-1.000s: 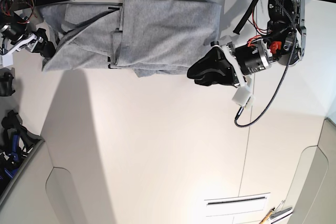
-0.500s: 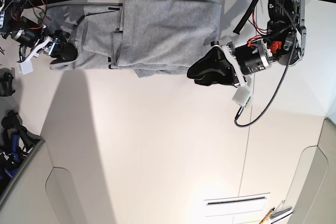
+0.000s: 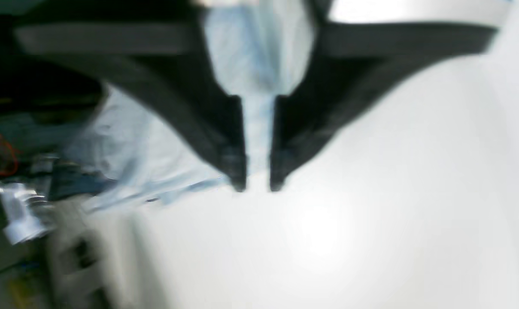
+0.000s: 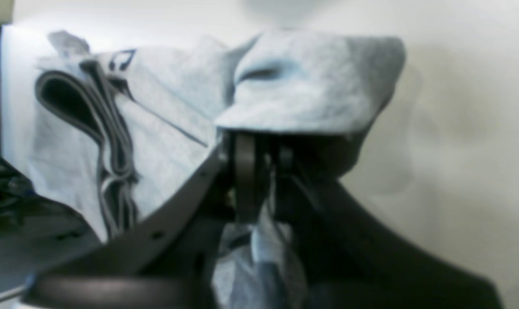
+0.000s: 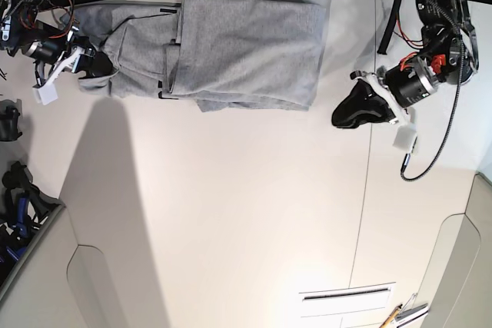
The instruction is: Fold the T-shirt properly
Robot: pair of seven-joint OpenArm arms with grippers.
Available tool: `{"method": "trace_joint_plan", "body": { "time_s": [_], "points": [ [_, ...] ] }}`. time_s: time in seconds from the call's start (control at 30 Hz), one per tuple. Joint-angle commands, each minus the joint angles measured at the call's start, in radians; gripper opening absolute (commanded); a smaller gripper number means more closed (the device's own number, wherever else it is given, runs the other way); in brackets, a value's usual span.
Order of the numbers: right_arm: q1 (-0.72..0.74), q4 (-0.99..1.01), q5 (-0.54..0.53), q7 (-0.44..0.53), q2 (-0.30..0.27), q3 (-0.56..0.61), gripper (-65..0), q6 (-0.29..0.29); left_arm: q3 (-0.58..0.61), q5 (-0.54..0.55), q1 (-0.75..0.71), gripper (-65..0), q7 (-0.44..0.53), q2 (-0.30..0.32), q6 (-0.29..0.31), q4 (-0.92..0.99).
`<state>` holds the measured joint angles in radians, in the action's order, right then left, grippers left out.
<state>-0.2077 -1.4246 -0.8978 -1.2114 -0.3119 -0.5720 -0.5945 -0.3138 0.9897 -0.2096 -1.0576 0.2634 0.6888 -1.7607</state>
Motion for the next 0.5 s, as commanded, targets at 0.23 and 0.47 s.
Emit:
{"method": "trace_joint_plan", "body": {
  "time_s": [0.23, 0.47],
  "points": [
    [-0.004, -0.226, 0.012, -0.023, -0.005, -0.006, -65.0, 0.007, -0.021, -0.143, -0.098, -65.0, 0.011, 0.036, -0.023, 0.067],
    [-0.004, -0.387, -0.109, -0.069, 0.095, -0.006, -65.0, 0.003, -0.021, -0.126, -0.109, -65.0, 0.014, 0.036, -0.024, 0.186]
  ]
}}
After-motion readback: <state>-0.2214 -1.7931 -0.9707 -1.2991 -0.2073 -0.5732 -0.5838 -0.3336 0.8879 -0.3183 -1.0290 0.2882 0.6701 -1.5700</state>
